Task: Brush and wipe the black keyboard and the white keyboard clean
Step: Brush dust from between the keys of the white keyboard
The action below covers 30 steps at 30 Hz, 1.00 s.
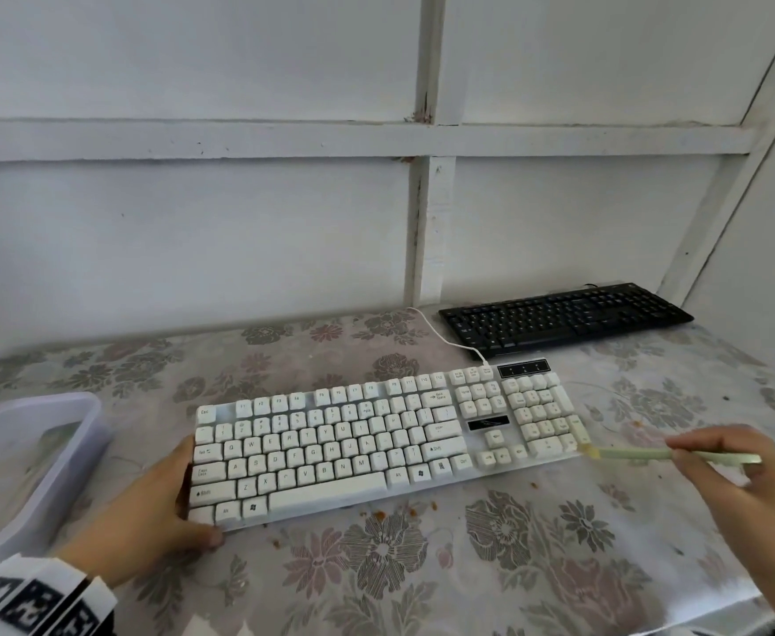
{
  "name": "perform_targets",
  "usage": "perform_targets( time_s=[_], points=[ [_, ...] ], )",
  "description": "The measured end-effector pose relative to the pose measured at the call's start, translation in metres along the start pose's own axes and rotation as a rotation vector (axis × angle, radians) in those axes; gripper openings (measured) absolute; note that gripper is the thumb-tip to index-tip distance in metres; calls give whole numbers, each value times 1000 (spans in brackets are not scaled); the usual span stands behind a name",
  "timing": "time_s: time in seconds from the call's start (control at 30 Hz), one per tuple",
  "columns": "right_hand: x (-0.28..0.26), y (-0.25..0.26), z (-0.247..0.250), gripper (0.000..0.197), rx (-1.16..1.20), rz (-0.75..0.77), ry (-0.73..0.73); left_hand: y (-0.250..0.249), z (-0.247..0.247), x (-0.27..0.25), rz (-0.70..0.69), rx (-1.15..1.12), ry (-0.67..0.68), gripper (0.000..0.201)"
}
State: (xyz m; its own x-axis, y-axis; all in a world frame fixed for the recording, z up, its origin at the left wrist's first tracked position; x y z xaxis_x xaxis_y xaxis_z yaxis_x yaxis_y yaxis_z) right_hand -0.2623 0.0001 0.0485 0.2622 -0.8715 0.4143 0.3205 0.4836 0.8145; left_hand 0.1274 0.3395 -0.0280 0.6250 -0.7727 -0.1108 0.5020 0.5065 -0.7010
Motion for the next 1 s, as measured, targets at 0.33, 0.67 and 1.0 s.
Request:
perform_targets(
  time_s=[0.33, 0.67, 1.0],
  points=[
    [-14, 27, -16, 41, 12, 98, 128, -2, 3, 1, 57, 37, 59, 83],
    [-30, 39, -31, 28, 106, 187, 269, 3, 3, -3, 144, 61, 67, 76],
    [-38, 47, -47, 29, 266, 80, 346, -15, 2, -10, 199, 271, 0, 70]
  ],
)
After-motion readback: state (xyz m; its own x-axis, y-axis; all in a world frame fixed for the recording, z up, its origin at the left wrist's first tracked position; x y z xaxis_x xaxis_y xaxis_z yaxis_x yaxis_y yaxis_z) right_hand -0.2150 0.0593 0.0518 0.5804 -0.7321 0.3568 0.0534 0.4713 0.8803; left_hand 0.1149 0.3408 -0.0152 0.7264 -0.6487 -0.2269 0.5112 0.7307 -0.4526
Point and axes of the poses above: each hand's wrist, its own x-axis towards the middle knuckle, its own z-axis out of the back of the hand, y = z × x, the point moved 8 cm from there along x, towards the middle knuckle, and after that the axes turned 1 degree about -y, right-handed, at the moved point
